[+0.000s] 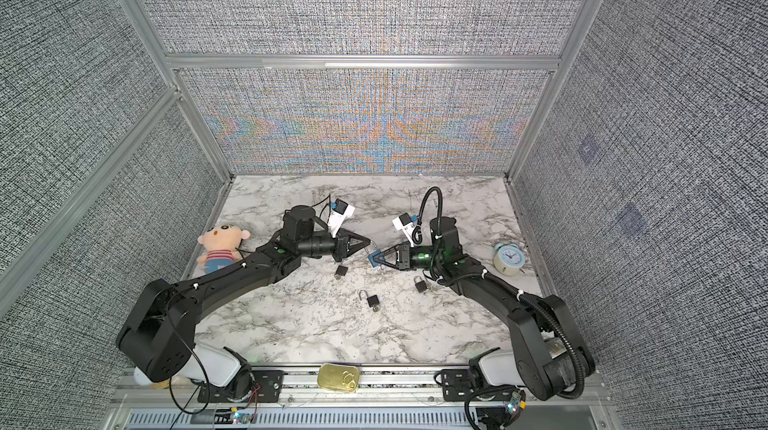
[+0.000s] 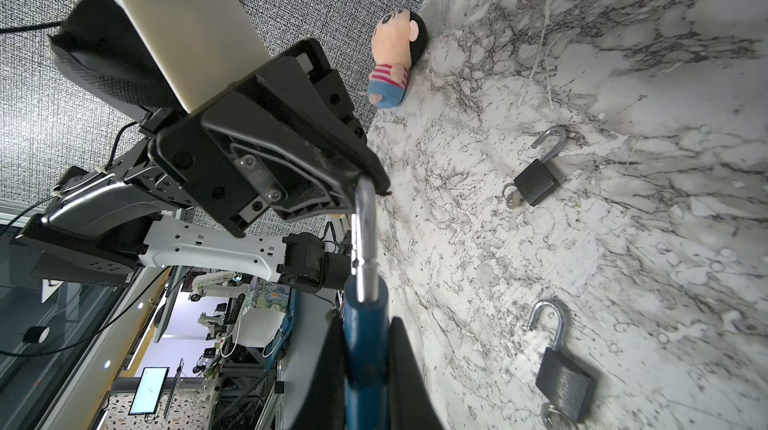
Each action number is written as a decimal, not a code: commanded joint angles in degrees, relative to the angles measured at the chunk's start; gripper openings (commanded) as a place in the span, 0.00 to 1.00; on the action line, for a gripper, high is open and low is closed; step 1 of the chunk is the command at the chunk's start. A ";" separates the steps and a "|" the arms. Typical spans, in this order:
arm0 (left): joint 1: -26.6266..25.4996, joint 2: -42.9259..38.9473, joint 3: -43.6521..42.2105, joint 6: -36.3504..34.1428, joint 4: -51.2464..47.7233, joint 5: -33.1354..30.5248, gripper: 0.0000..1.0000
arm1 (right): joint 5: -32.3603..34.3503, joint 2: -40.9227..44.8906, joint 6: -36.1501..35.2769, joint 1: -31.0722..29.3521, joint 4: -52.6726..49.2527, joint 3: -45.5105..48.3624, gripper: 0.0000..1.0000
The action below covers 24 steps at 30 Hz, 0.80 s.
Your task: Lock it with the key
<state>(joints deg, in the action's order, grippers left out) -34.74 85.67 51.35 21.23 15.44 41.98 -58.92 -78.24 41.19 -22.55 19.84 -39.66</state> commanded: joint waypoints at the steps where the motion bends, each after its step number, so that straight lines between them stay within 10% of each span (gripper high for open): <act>1: -0.15 -0.27 -0.33 -0.82 -2.42 1.16 0.00 | -1.14 0.63 0.37 -0.08 7.28 -0.60 0.00; 24: -0.40 -2.08 -3.60 2.14 0.64 2.57 0.00 | -0.59 -0.28 1.32 -0.15 9.27 -1.26 0.00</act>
<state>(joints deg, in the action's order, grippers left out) -34.74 83.85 48.23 23.03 18.55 41.98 -60.23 -78.56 42.06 -22.63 20.71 -39.72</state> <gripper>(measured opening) 0.103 0.105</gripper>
